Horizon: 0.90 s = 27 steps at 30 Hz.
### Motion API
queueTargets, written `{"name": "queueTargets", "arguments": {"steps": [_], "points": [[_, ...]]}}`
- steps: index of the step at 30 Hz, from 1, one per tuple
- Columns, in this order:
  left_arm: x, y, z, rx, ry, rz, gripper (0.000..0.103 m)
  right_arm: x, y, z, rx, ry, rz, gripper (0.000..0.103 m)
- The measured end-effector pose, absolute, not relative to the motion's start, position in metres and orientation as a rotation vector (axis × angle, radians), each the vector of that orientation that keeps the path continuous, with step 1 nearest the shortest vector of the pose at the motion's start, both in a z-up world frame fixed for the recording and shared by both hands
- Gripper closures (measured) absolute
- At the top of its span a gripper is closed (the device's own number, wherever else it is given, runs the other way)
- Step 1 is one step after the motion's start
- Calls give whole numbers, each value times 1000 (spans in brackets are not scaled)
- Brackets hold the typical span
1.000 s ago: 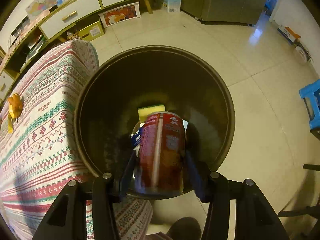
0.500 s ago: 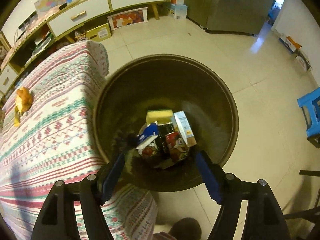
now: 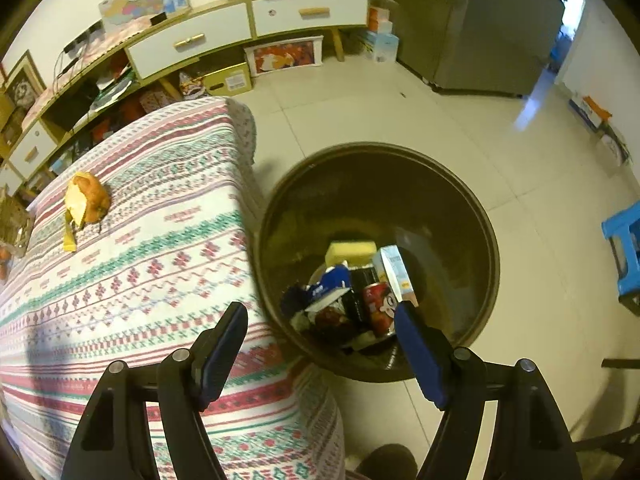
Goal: Collect trash
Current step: 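Move both grippers back over the table toward the yellow wrapper, then grasp the orange toy with the right gripper while the left gripper grasps the yellow wrapper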
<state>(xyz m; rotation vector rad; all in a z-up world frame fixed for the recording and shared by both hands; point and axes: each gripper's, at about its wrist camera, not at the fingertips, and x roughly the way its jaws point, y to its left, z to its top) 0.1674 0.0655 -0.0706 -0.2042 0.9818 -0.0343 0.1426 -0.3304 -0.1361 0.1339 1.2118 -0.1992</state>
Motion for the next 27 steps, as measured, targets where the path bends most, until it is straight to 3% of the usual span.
{"name": "queueTargets", "arguments": {"steps": [14, 20, 27], "points": [[196, 97, -94, -257, 984, 113, 6, 187, -250, -141, 237, 1170, 27, 26], [216, 100, -103, -241, 1005, 114, 6, 220, -198, -154, 154, 1158, 140, 26], [231, 105, -108, -218, 991, 119, 6, 264, -155, -176, 121, 1146, 219, 39]]}}
